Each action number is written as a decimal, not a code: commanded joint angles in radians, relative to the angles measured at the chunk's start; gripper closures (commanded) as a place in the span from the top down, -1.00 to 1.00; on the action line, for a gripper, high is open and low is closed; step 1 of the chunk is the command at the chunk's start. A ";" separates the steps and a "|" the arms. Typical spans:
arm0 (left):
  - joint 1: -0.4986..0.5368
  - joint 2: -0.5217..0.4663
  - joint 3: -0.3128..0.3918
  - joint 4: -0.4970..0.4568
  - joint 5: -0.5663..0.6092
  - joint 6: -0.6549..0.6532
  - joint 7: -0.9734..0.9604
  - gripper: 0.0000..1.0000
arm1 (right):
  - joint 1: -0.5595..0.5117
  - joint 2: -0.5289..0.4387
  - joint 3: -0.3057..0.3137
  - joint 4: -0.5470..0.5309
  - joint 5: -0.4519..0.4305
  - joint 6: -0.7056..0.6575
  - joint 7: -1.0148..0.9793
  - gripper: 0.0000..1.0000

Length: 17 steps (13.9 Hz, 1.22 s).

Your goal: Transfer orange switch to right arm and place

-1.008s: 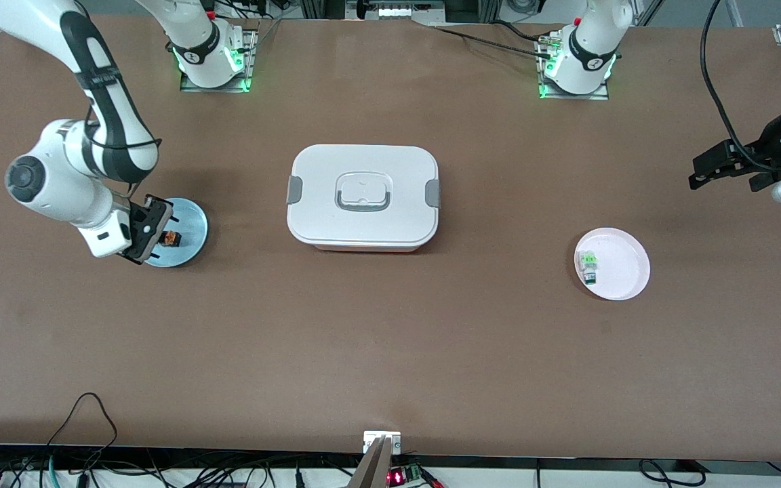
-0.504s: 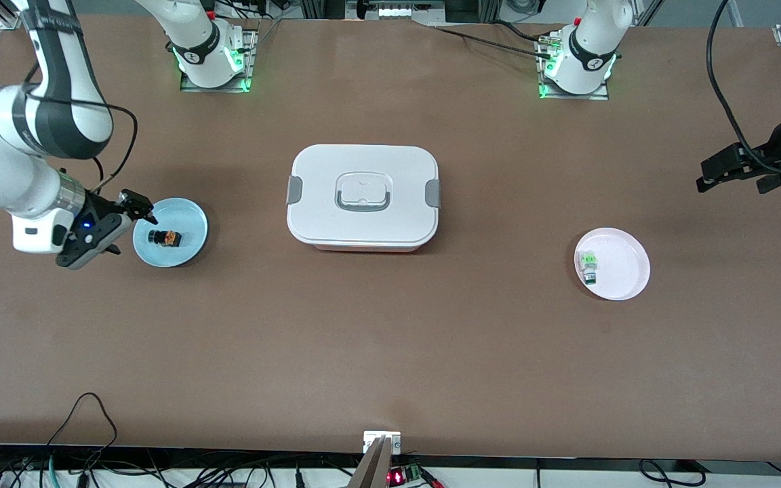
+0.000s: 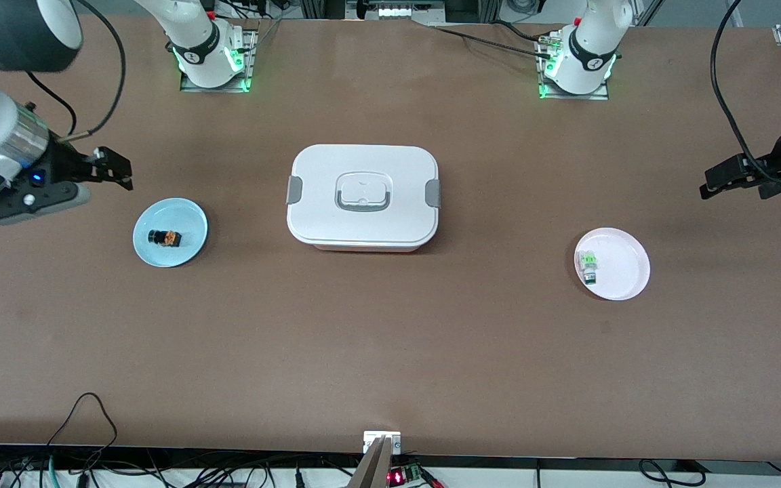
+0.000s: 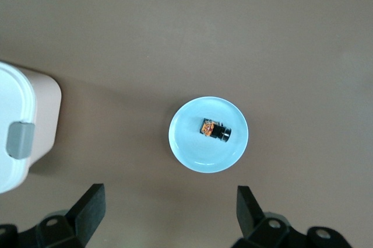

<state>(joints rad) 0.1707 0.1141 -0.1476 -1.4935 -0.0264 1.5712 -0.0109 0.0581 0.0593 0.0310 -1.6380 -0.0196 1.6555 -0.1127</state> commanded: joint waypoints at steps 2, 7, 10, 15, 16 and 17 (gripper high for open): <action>-0.007 0.018 -0.009 0.033 0.025 -0.005 0.003 1.00 | -0.032 0.024 0.001 0.147 -0.008 -0.104 0.129 1.00; -0.007 0.018 -0.012 0.033 0.023 -0.005 0.006 1.00 | -0.057 0.024 0.001 0.182 -0.005 -0.106 0.120 1.00; -0.007 0.018 -0.012 0.033 0.025 -0.005 0.006 1.00 | -0.057 0.020 -0.005 0.198 0.060 -0.141 0.231 1.00; -0.007 0.018 -0.013 0.033 0.022 -0.005 0.002 1.00 | -0.057 0.013 -0.013 0.202 0.078 -0.145 0.208 1.00; -0.008 0.016 -0.013 0.033 0.020 -0.005 0.000 1.00 | -0.057 0.013 -0.010 0.201 0.051 -0.148 0.197 1.00; -0.008 0.016 -0.013 0.033 0.020 -0.006 0.000 1.00 | -0.055 0.013 -0.002 0.202 0.020 -0.160 0.168 1.00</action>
<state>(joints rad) 0.1682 0.1153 -0.1580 -1.4917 -0.0264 1.5719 -0.0112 0.0030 0.0664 0.0223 -1.4643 0.0382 1.5334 0.0800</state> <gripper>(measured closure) 0.000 0.000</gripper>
